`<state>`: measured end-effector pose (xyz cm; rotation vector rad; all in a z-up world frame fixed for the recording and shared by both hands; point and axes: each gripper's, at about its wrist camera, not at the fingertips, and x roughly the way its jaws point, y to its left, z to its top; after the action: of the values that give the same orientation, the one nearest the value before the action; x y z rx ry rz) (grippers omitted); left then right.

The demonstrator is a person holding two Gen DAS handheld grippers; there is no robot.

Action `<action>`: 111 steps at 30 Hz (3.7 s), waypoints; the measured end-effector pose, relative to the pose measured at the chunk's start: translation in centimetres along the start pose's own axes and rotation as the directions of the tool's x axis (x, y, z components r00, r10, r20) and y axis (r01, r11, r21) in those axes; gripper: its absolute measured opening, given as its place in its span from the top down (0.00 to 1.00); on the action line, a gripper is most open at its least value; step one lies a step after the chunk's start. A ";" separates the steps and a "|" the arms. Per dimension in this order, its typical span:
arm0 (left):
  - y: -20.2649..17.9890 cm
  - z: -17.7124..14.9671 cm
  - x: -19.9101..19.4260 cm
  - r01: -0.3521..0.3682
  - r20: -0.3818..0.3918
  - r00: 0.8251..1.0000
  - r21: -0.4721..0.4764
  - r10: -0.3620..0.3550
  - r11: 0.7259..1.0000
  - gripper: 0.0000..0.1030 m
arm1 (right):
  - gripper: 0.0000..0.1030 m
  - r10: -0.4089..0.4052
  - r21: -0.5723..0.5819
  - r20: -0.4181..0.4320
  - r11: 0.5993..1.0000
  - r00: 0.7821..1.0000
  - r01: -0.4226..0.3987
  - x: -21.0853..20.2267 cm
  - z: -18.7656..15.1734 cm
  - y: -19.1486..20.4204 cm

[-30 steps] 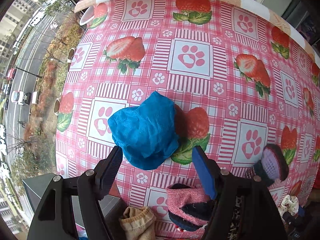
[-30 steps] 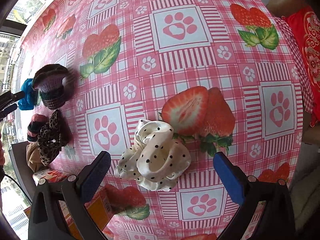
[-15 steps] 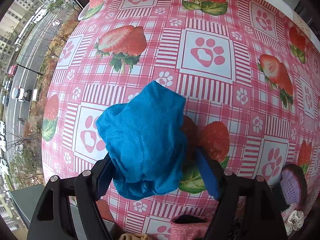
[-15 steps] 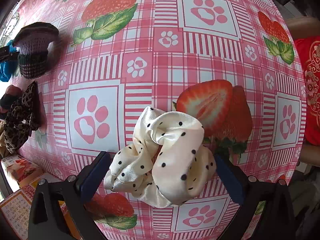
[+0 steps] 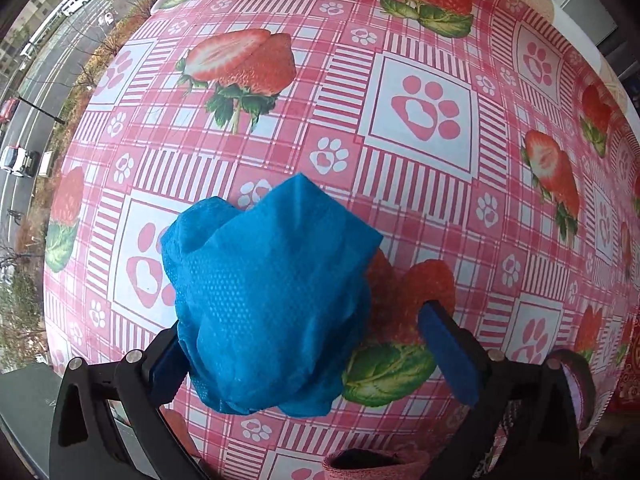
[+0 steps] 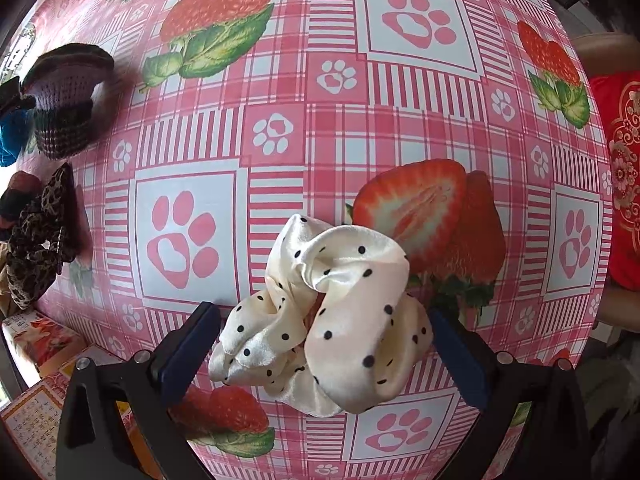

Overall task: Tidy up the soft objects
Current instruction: 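Grasp the blue cloth with the left tool while the right tool grasps the polka-dot scrunchie, then lift and carry the blue cloth with the left tool while the right tool carries the scrunchie, then lower the blue cloth into the box with the left tool while the right tool lowers the scrunchie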

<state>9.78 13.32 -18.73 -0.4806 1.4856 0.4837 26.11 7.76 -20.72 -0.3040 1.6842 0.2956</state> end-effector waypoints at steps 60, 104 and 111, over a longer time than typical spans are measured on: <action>-17.8 -37.8 -21.9 0.260 -0.142 0.926 0.911 -0.348 0.320 0.75 | 0.72 0.200 0.185 0.170 0.955 0.965 -0.231 -12.7 -22.5 -4.1; 11.4 -33.2 -21.7 0.206 0.206 0.933 0.366 -0.295 0.908 0.75 | 0.72 0.270 -0.625 0.053 0.760 0.961 -0.179 -18.8 -21.5 27.0; 13.2 -32.9 -21.1 0.204 0.214 0.938 0.297 -0.274 0.933 0.75 | 0.72 0.275 -0.653 0.044 0.736 0.960 -0.181 -18.6 -21.3 28.9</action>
<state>-25.25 4.81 1.34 -0.3627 1.2036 0.1350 -1.72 27.43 1.12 -0.5718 1.4319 1.0765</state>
